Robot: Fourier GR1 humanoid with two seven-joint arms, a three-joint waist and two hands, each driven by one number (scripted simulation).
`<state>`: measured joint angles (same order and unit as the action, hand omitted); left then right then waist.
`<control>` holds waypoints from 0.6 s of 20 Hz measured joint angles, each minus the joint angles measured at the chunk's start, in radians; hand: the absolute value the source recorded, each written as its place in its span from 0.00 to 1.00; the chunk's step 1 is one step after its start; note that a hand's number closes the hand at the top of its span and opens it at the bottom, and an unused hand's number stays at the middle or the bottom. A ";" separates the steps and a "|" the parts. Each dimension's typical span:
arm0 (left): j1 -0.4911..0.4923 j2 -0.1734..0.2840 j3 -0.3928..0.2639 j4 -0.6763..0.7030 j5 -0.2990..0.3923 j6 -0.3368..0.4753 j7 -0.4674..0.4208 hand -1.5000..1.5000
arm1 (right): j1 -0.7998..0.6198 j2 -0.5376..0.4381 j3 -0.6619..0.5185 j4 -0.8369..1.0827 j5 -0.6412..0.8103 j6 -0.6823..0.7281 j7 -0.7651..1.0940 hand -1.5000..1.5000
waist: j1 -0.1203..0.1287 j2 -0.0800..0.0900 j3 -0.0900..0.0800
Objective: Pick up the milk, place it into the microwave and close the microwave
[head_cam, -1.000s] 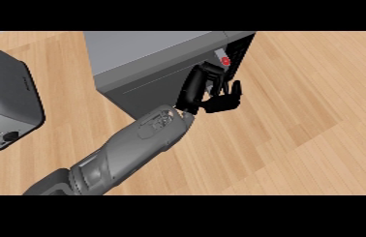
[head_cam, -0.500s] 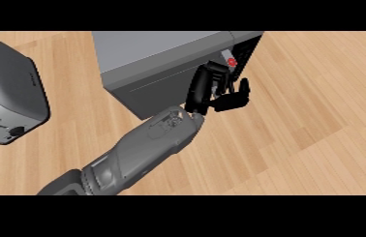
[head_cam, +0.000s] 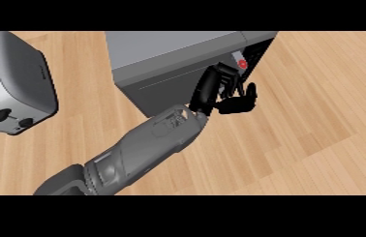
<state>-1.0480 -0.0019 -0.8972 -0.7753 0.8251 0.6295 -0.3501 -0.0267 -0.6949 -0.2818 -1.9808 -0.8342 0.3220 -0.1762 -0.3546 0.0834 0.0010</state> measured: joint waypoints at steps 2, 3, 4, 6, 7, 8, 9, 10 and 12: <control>-0.008 0.000 -0.011 0.005 0.008 -0.026 -0.002 1.00 | 0.006 -0.003 -0.010 -0.007 -0.005 -0.003 0.003 0.00 | 0.009 0.001 0.000; -0.012 0.000 -0.015 0.008 0.010 -0.037 -0.003 0.00 | 0.009 -0.003 -0.016 -0.010 -0.009 -0.005 0.004 0.00 | 0.013 0.001 0.000; -0.013 -0.001 -0.022 0.013 0.013 -0.048 -0.005 0.00 | 0.012 -0.005 -0.023 -0.013 -0.013 -0.007 0.006 0.00 | 0.016 0.001 0.000; -0.016 0.000 -0.033 0.013 0.020 -0.068 -0.012 0.00 | 0.019 -0.007 -0.035 -0.018 -0.021 -0.011 0.010 0.00 | 0.027 0.002 0.000; -0.016 0.000 -0.038 0.013 0.023 -0.076 -0.017 0.00 | 0.022 -0.009 -0.040 -0.021 -0.024 -0.013 0.012 0.00 | 0.032 0.002 -0.001; -0.015 0.001 -0.042 0.012 0.027 -0.084 -0.020 0.00 | 0.025 -0.012 -0.046 -0.024 -0.026 -0.016 0.014 0.00 | 0.039 0.001 -0.001; -0.016 0.000 -0.046 0.012 0.031 -0.091 -0.023 0.00 | 0.028 -0.013 -0.051 -0.027 -0.028 -0.018 0.016 0.00 | 0.044 0.001 -0.001; -0.015 0.000 -0.050 0.013 0.034 -0.098 -0.026 0.00 | 0.031 -0.014 -0.056 -0.031 -0.032 -0.021 0.019 0.00 | 0.049 0.000 -0.002; -0.014 0.000 -0.057 0.015 0.042 -0.111 -0.031 0.00 | 0.039 -0.016 -0.065 -0.039 -0.037 -0.025 0.024 0.00 | 0.058 -0.002 -0.002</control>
<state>-1.0620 -0.0014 -0.9544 -0.7608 0.8667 0.5188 -0.3809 0.0118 -0.7108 -0.3473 -2.0202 -0.8715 0.2968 -0.1526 -0.2965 0.0810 -0.0008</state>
